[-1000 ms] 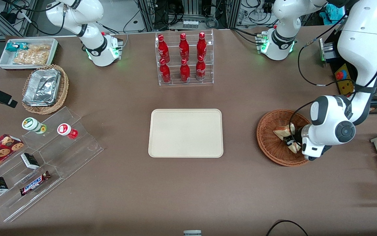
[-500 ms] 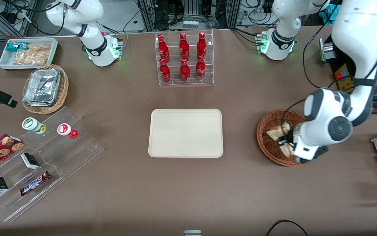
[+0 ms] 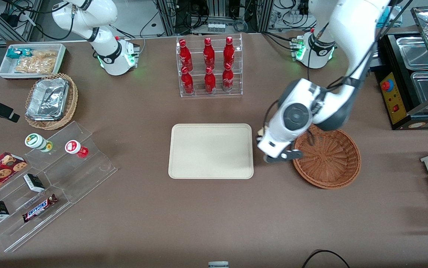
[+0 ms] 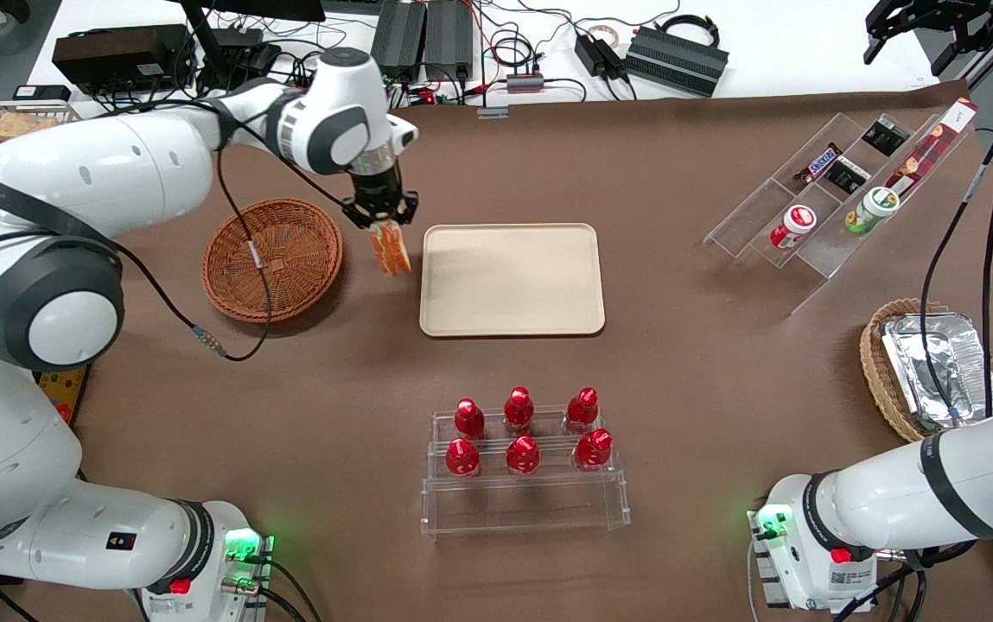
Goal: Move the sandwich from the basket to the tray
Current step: 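Lift the sandwich and carry it with the left gripper over the tray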
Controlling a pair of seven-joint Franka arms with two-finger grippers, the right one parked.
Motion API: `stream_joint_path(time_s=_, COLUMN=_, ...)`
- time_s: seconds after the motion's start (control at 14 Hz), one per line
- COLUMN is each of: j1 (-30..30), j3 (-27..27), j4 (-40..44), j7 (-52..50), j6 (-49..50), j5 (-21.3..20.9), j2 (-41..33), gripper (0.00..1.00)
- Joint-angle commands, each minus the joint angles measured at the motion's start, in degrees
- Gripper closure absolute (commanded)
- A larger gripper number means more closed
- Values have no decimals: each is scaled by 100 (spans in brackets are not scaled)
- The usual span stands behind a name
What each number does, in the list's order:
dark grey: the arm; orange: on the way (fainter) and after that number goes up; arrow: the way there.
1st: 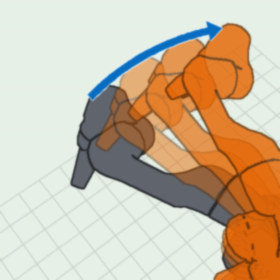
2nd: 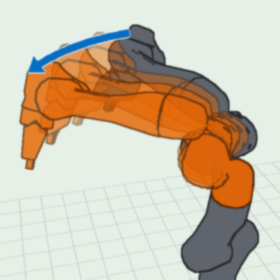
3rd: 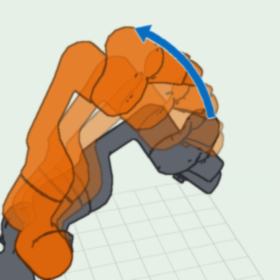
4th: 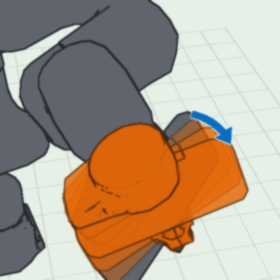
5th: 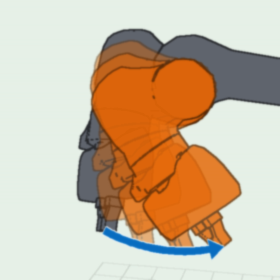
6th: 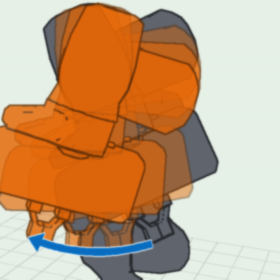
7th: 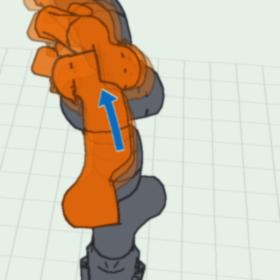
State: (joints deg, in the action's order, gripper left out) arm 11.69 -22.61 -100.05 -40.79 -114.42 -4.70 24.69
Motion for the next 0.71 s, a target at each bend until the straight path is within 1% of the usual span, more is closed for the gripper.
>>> stream_joint_path(time_s=0.0, j1=385, j3=72, j4=344, j7=-269, j6=78, j5=-31, j2=236, gripper=72)
stream_joint_path(time_s=0.21, j1=1131, j3=151, j4=1117, j7=-1007, j6=78, j5=-101, j2=974, gripper=70)
stream_joint_path(time_s=0.36, j1=1335, j3=143, j4=1435, j7=-1333, j6=69, j5=-434, j2=1308, gripper=70)
stream_joint_path(time_s=0.43, j1=1441, j3=143, j4=1497, j7=-1483, j6=60, j5=-514, j2=1397, gripper=69)
stream_joint_path(time_s=0.64, j1=1731, j3=143, j4=1751, j7=-1598, j6=-88, j5=-532, j2=1687, gripper=68)
